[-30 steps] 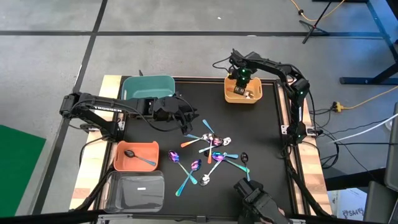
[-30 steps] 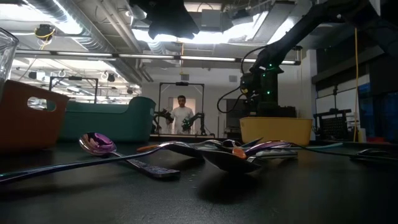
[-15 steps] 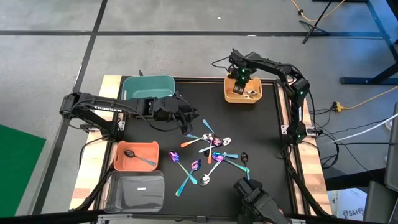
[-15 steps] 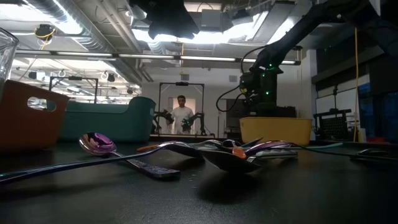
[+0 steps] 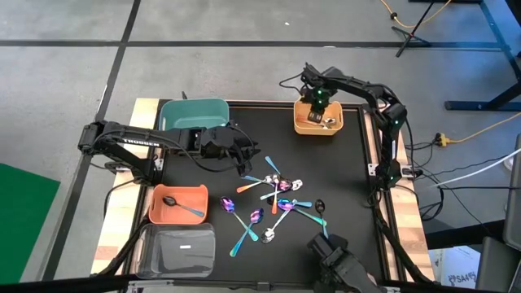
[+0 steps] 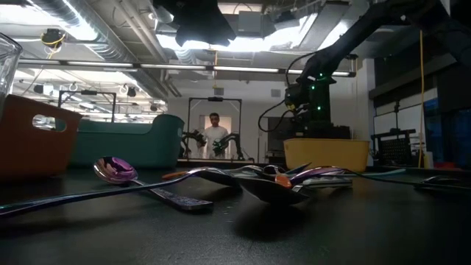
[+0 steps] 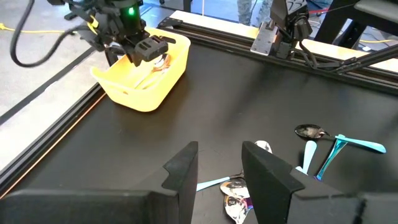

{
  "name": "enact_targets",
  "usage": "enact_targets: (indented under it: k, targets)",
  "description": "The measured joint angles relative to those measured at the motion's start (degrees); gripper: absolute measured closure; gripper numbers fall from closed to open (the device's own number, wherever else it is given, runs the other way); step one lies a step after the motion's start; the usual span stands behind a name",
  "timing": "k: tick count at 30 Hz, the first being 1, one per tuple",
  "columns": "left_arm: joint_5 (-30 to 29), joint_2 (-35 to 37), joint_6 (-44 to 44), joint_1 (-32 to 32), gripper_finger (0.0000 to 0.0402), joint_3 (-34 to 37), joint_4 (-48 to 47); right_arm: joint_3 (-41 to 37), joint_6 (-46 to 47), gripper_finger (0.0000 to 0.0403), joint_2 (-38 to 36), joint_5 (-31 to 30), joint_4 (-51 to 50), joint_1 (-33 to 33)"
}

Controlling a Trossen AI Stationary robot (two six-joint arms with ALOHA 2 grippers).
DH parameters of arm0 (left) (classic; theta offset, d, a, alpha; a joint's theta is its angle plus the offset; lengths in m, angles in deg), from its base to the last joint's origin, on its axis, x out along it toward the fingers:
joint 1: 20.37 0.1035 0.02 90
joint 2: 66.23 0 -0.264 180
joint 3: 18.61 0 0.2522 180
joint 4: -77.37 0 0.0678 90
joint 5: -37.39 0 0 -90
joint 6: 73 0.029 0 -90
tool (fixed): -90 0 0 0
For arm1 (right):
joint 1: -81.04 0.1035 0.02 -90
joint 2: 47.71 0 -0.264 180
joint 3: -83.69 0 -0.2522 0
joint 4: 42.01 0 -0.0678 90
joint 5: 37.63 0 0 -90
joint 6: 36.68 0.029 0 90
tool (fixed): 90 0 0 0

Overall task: Sort silverware by color (type)
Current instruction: Put the orange spoon into the yellow bin

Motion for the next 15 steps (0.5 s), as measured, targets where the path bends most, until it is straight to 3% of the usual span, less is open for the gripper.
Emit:
enact_targets:
  k: [15]
  targets:
    - [0.0,0.0,0.0,0.0,0.0283,0.0,0.0,0.0,-0.8,0.0340,-11.4,0.9,-2.4,1.6]
